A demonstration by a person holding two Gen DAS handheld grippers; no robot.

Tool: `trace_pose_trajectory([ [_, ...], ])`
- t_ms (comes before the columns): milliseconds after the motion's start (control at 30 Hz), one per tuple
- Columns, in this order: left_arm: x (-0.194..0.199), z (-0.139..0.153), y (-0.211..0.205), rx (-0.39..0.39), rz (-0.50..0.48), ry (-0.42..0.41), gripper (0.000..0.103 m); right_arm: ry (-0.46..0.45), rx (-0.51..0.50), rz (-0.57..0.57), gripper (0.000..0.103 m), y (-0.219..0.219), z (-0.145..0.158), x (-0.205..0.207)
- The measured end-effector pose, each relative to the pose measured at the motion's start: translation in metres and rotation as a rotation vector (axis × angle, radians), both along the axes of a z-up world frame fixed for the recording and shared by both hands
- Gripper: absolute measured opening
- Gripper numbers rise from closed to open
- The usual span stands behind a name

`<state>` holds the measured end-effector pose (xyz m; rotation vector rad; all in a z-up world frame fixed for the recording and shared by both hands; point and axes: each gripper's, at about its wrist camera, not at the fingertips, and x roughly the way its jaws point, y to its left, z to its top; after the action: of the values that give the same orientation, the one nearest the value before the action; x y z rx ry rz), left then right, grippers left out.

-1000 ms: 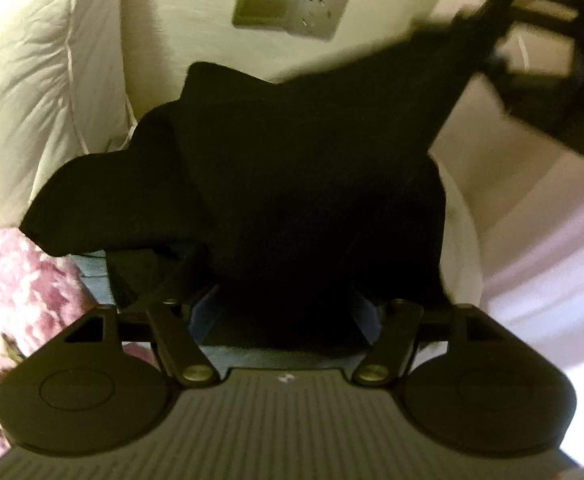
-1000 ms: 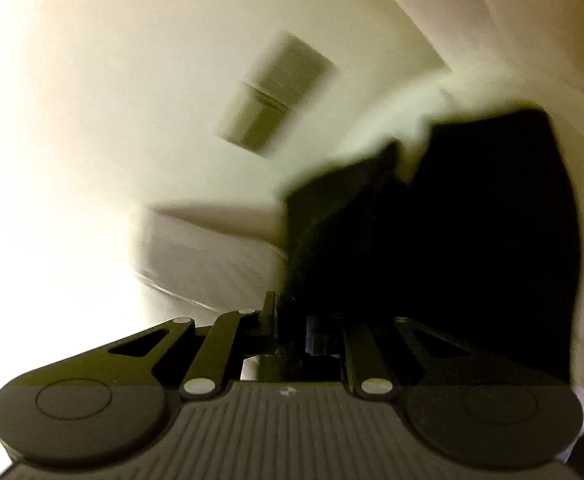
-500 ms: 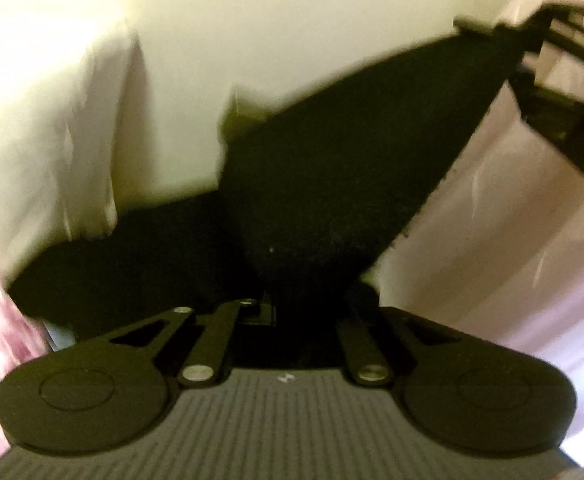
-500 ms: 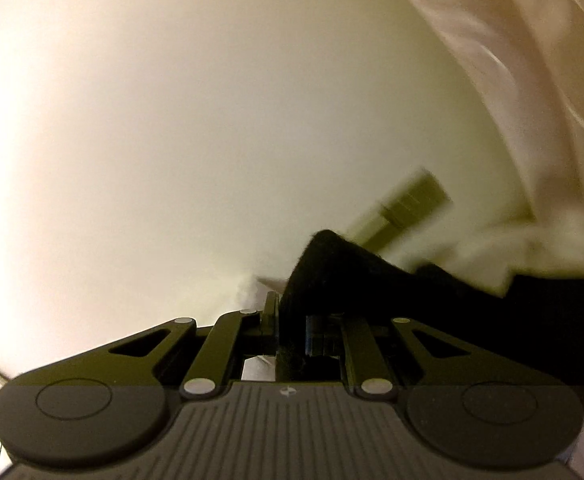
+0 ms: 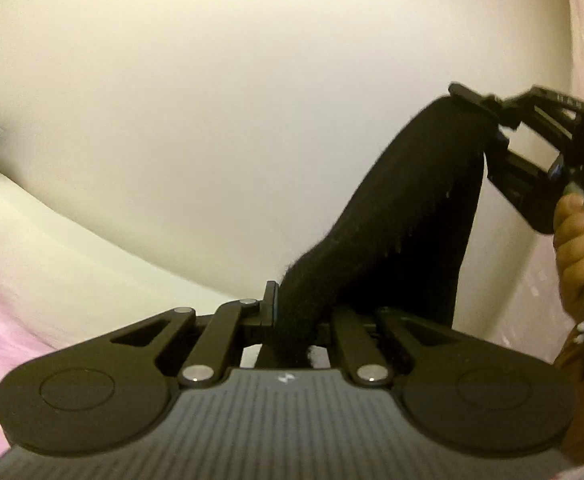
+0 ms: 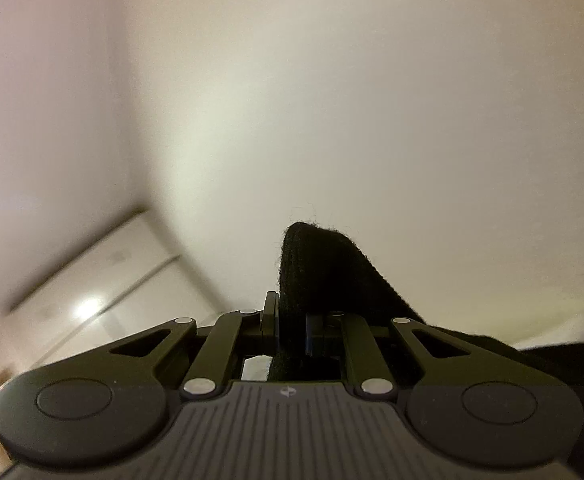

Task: Fold clothes
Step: 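Lift the black garment out of the bin with both tools, then lower the garment onto the pink bed and open both tools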

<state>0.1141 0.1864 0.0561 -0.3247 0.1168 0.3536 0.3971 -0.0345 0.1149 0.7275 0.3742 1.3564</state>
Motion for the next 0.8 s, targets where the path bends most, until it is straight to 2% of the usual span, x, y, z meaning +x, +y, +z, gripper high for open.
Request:
trace_pose_trajectory([
  [233,-0.200,0.078,0.003,0.175,0.346,-0.057,0.003,-0.020,0.132,0.326,0.013,0.088,0.039,-0.112],
  [300,-0.250,0.100,0.000,0.229,0.429,-0.038,0.003,-0.013,0.161,0.413,0.013,0.115,0.045,-0.151],
  [367,-0.291,0.113,-0.004,0.264,0.502,0.001,0.003,0.009,0.147,0.477,0.013,0.138,0.041,-0.190],
  [500,-0.377,0.111,-0.013,0.272,0.651,0.082,0.003,0.059,0.098,0.593,0.013,0.184,0.028,-0.269],
  [667,-0.463,0.072,-0.016,0.176,0.839,0.200,0.003,0.123,0.036,0.737,0.013,0.240,0.012,-0.368],
  [733,-0.499,0.046,-0.013,0.069,0.938,0.256,0.006,0.132,-0.034,0.809,0.014,0.260,-0.013,-0.408],
  [800,-0.538,0.003,-0.008,-0.085,1.042,0.324,0.008,0.126,-0.155,0.885,0.015,0.278,-0.037,-0.451],
])
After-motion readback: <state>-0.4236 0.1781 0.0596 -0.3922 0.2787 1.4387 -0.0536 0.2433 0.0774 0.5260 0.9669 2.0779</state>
